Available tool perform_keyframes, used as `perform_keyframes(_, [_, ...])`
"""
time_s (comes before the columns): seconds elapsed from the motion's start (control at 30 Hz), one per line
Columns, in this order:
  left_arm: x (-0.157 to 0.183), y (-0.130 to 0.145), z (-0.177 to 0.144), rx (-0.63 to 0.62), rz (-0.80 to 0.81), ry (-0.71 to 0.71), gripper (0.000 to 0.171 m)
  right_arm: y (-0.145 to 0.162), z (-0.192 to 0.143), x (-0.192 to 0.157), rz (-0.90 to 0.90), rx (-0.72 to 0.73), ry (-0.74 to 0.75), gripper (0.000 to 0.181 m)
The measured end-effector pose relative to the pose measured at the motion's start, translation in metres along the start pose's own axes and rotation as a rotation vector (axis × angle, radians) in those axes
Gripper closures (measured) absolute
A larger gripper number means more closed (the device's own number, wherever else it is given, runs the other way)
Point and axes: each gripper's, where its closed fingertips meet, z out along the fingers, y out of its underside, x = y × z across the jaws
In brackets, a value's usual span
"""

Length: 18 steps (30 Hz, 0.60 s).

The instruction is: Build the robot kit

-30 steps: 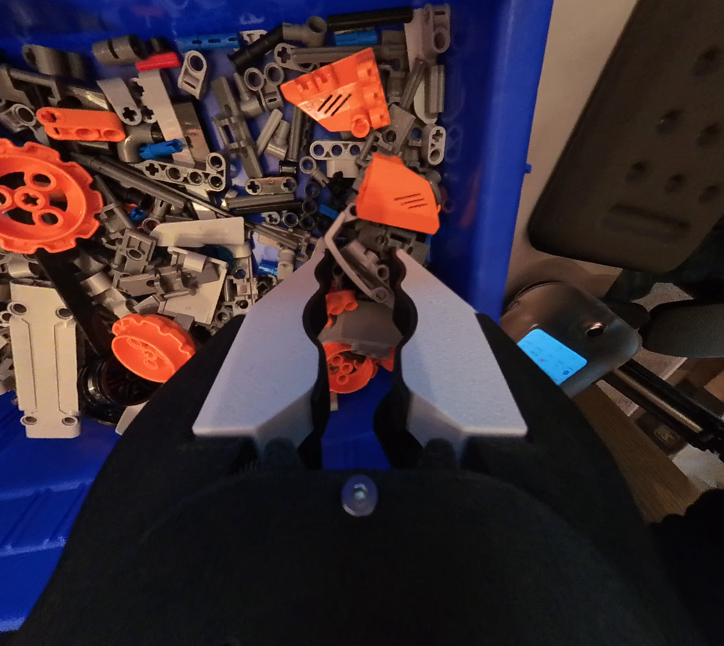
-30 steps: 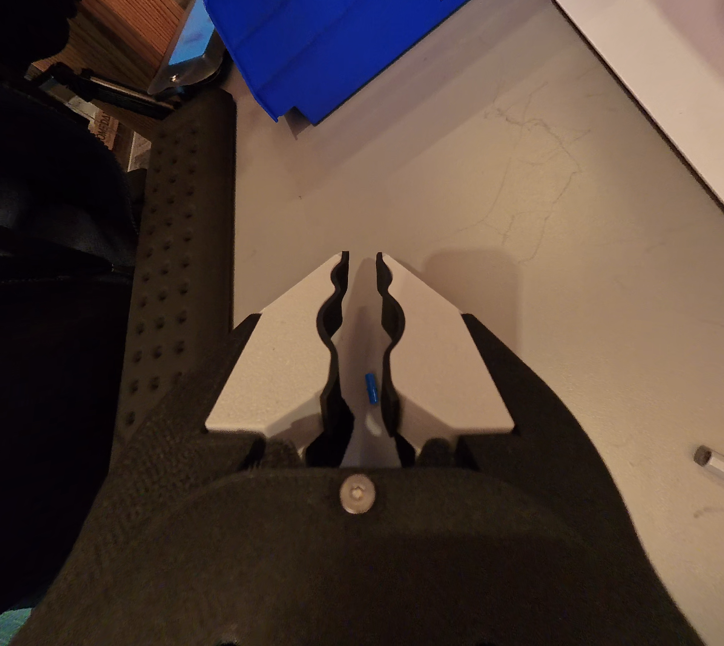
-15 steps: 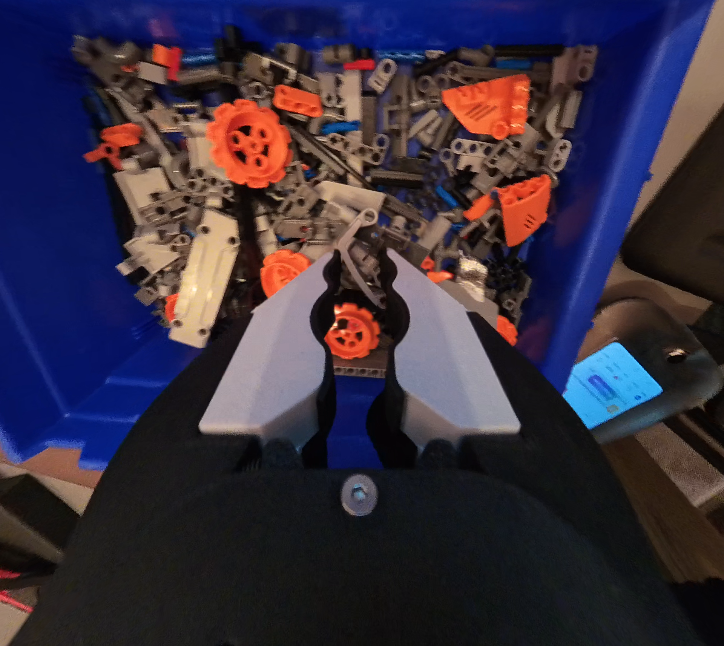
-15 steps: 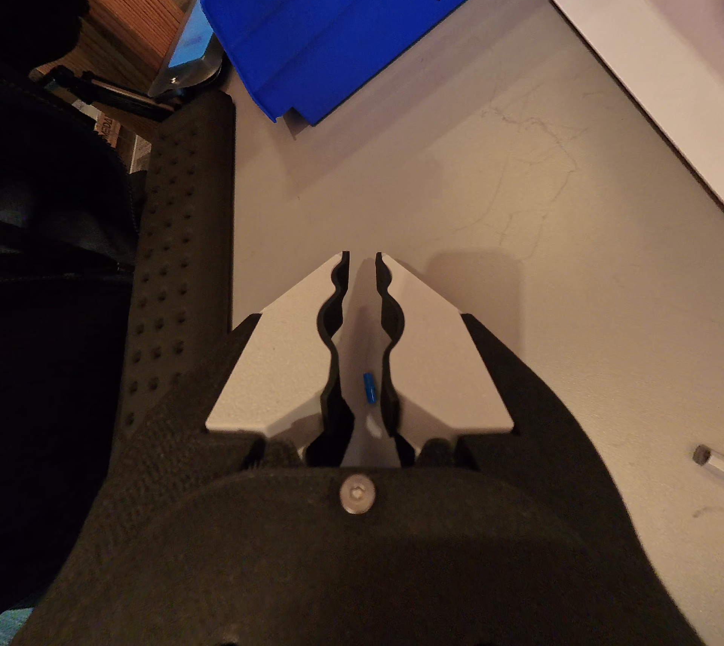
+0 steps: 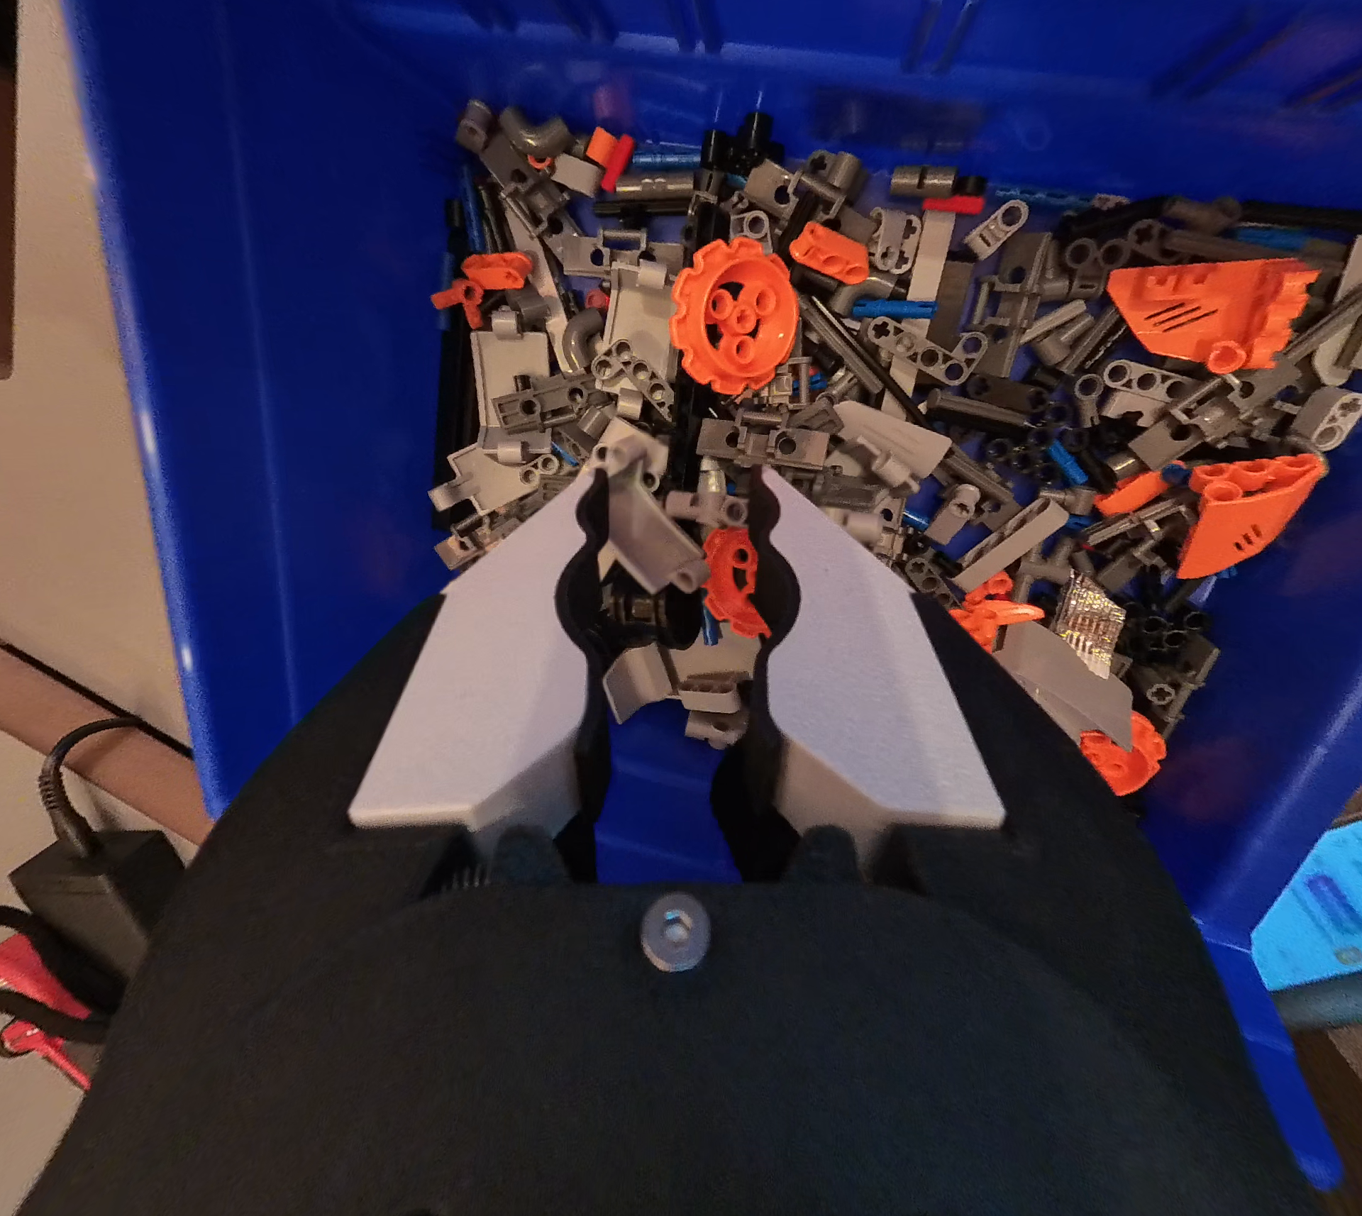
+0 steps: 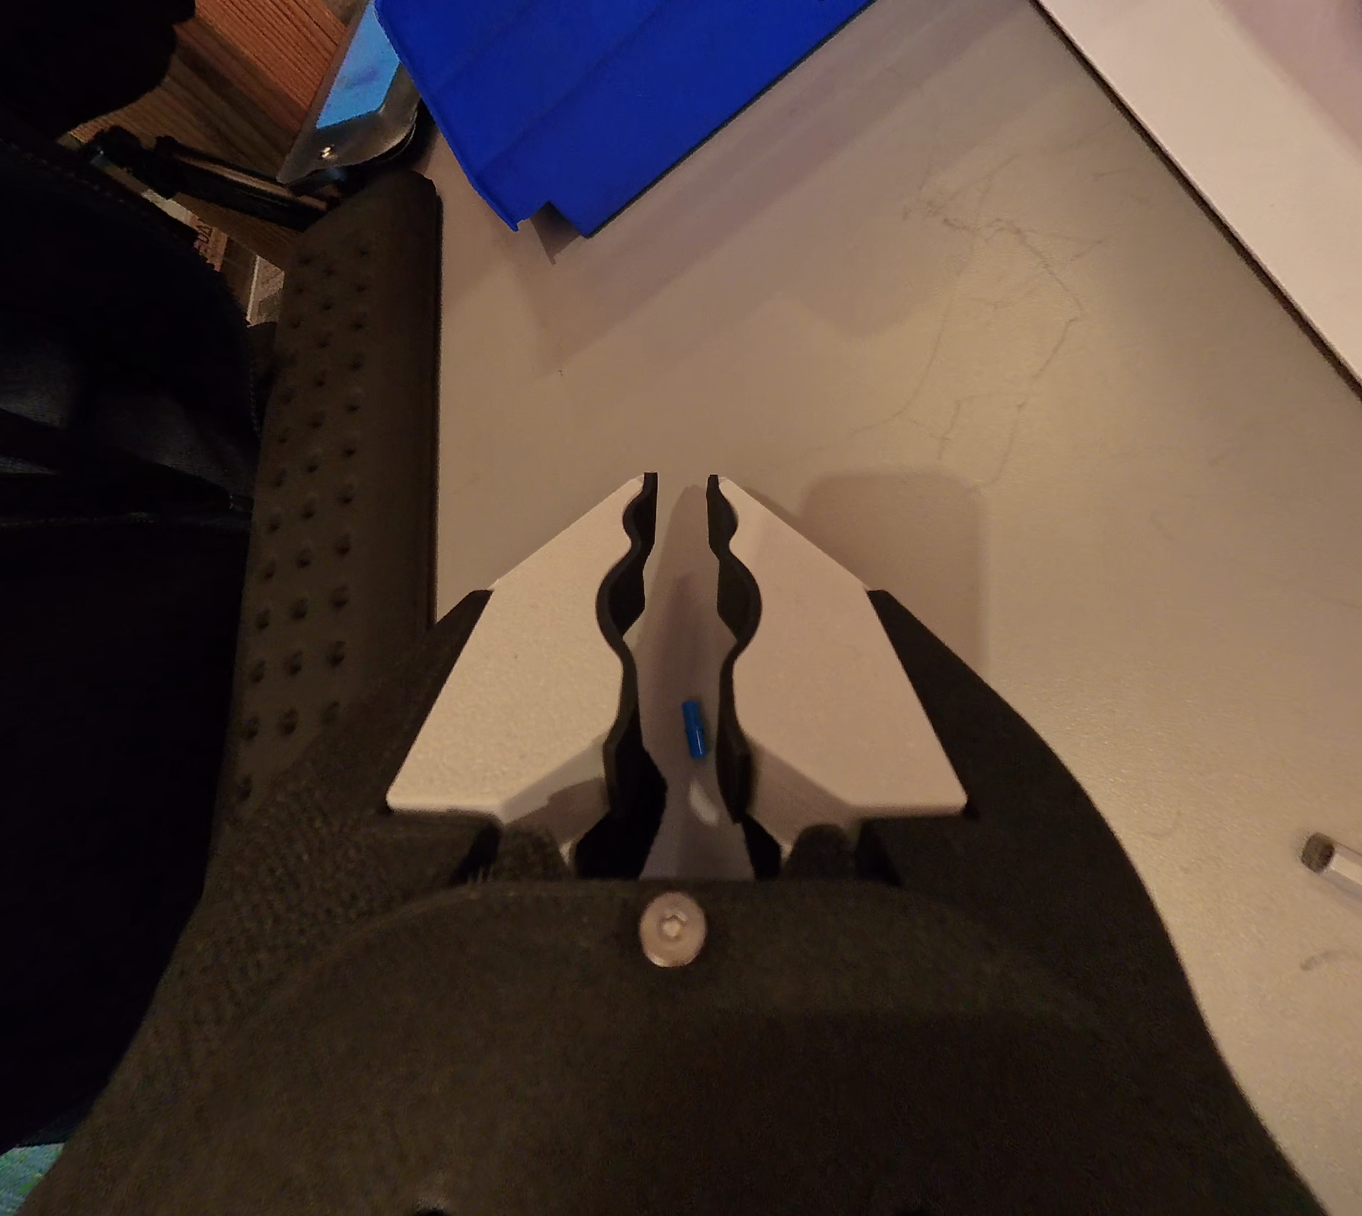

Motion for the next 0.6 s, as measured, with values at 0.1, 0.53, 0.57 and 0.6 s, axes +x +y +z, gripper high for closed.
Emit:
perform_keyframes(0.1, [0.004,-0.003,-0.01,0.028,0.023,-0.002,0.137,0.0,0.0,0.0,0.0,0.001,0.0,0.17])
perform_keyframes(0.53, [0.134,0.015,-0.011,-0.113,0.301,0.44,0.134,0.002,-0.002,0.003,0.013,0.004,0.001,0.17])
perform_keyframes(0.57, [0.14,0.016,-0.007,-0.125,0.321,0.456,0.133,0.002,-0.002,0.003,0.014,0.004,0.001,0.17])
perform_keyframes(0.6, [0.145,0.017,-0.004,-0.137,0.329,0.472,0.134,0.002,-0.002,0.003,0.013,0.003,0.002,0.17])
